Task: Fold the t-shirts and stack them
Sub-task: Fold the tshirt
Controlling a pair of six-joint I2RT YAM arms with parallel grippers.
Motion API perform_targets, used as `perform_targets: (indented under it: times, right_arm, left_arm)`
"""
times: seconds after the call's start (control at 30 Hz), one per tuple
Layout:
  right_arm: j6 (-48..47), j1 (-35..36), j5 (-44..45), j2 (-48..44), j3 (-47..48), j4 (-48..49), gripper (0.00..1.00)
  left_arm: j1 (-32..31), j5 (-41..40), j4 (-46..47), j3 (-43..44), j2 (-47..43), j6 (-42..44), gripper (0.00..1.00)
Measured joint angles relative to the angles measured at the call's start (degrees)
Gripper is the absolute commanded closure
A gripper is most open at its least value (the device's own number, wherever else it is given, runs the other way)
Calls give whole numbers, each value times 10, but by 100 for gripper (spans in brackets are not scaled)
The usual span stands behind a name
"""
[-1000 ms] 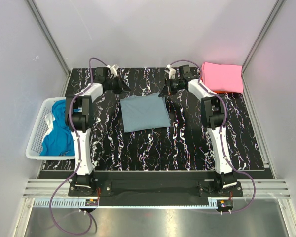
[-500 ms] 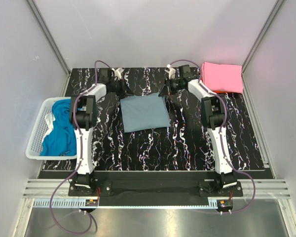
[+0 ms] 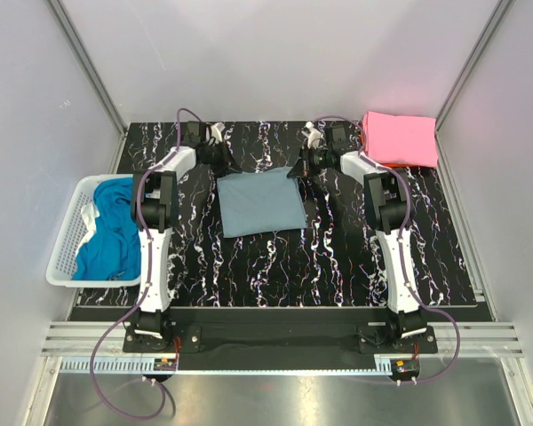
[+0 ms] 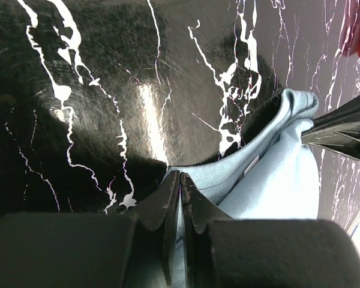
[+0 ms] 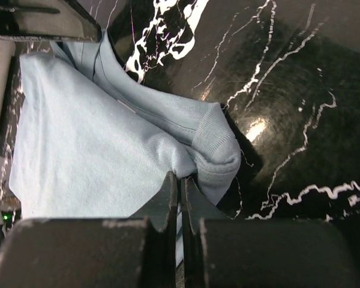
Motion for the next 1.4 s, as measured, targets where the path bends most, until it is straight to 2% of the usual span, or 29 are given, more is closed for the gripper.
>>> perform_targets:
  times: [0.23, 0.53, 1.4]
  right_arm:
    - [34, -8, 8, -26, -64, 69, 100]
    - [53, -12, 17, -39, -97, 118, 100]
    - [70, -21, 40, -89, -177, 189, 100]
  left_arm:
    - [-1, -4, -1, 1, 0, 0, 91]
    - [-4, -13, -6, 5, 0, 0, 92]
    - [-12, -46, -16, 15, 0, -2, 94]
